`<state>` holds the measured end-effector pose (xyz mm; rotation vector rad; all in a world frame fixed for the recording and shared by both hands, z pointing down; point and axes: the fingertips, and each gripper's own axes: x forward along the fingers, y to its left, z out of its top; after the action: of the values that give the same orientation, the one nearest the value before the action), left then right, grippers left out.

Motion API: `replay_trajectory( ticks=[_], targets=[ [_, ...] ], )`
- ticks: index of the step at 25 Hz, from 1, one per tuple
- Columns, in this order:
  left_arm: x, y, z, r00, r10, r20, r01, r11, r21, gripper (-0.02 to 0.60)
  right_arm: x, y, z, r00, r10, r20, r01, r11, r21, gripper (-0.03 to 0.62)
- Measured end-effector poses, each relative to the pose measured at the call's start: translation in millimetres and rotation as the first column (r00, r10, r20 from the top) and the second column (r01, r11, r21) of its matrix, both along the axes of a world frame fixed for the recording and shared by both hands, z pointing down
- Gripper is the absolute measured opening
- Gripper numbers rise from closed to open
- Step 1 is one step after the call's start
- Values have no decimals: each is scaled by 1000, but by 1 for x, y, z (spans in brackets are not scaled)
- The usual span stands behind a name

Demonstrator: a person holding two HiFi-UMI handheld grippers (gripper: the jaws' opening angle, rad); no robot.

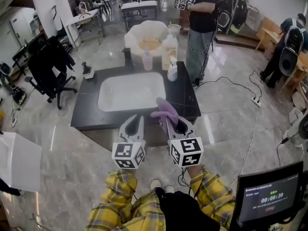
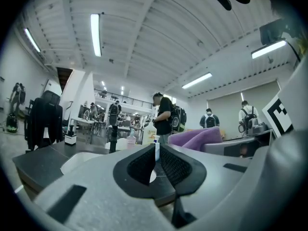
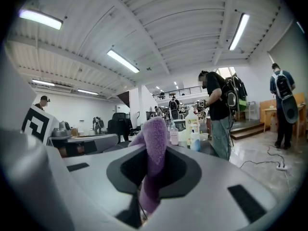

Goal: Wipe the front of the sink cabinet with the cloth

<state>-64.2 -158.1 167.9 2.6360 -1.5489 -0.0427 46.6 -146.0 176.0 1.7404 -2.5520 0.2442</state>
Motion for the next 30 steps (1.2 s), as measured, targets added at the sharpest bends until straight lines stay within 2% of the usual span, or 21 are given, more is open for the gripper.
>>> replay_trajectory(
  ticks=[8, 13, 30],
  targets=[
    [-9, 16, -18, 999, -11, 36, 9, 999, 38, 8, -16, 13, -18, 998, -57, 2, 57, 997, 42, 40],
    [-19, 24, -14, 999, -41, 19, 40, 999, 28, 8, -19, 21, -6, 997, -70, 11, 70, 997, 20, 40],
    [-38, 33, -3, 996, -86, 36, 86, 996, 4, 8, -35, 31, 8, 994, -113, 1, 113, 994, -12, 40]
  ],
)
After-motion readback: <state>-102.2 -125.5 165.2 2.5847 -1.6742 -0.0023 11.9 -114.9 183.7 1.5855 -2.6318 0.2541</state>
